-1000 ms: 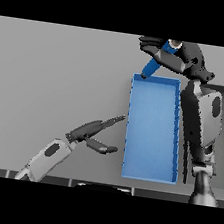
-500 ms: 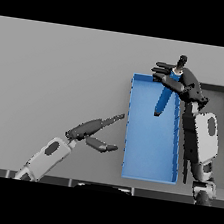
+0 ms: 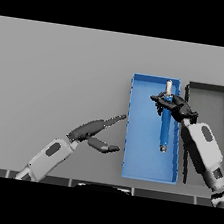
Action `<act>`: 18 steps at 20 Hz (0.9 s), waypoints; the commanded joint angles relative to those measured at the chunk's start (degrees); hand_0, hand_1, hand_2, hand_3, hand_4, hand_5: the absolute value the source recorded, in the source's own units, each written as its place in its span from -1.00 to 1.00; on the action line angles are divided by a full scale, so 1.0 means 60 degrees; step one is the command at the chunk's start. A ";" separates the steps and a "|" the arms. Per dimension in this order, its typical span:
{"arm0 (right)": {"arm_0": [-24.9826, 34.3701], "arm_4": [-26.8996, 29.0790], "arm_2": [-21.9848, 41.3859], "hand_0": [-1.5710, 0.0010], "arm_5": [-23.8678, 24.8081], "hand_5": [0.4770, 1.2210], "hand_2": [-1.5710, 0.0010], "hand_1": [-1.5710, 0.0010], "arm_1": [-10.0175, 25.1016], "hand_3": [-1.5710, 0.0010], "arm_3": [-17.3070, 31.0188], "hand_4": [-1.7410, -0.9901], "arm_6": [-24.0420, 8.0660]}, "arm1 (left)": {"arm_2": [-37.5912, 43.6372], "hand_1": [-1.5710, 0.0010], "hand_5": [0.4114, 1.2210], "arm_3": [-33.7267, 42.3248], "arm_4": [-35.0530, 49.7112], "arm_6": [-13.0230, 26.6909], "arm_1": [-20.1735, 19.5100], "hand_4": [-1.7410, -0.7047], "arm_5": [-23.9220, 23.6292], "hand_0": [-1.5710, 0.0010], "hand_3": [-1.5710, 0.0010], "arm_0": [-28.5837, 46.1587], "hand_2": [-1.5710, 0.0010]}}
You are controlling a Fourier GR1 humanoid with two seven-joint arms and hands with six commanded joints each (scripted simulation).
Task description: Pick up the blue pipe and place it into the blue bin.
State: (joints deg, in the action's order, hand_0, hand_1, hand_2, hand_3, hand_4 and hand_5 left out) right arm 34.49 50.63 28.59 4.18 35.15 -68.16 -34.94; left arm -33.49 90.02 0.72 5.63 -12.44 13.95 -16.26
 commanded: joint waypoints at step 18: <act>0.1163 -0.0336 0.3075 0.98 -0.0168 -0.43 0.98 0.98 0.0889 0.98 0.0645 0.65 0.0782 | 0.0076 1.00 -0.87 -0.0134 0.0092 -0.0198 0.0030 0.59 0.0026 1.00 1.00 0.0037 1.00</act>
State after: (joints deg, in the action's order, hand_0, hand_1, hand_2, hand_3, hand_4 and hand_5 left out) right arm 41.47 48.60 47.03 3.18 40.50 -64.28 -30.27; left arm -33.03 89.21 1.27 4.44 -12.26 14.12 -16.02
